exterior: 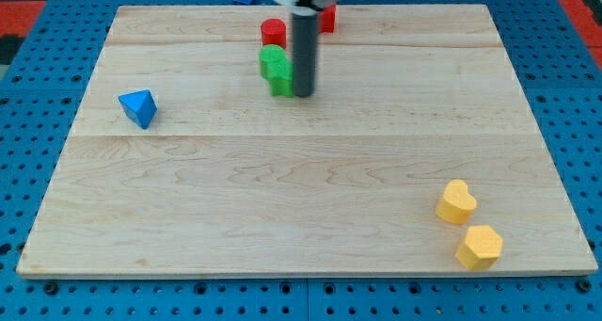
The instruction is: Move the green circle to the top right corner
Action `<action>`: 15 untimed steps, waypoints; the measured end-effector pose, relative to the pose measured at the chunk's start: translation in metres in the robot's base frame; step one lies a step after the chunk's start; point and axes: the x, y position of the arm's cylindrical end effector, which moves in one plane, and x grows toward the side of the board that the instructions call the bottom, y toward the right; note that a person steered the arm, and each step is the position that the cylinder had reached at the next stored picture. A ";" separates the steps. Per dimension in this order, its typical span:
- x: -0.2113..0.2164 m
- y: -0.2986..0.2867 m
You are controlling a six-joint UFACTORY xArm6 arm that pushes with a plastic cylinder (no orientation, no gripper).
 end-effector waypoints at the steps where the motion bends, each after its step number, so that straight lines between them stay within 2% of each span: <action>1: -0.043 0.014; 2: -0.085 0.026; 3: -0.096 -0.009; 4: -0.076 -0.013; 5: -0.063 -0.051; 6: -0.063 -0.124; 8: -0.036 -0.127; 9: -0.049 -0.183; 10: -0.074 -0.205; 11: -0.038 -0.152; 12: 0.022 -0.109; 13: 0.023 -0.008; 14: 0.019 0.023; 15: 0.000 -0.034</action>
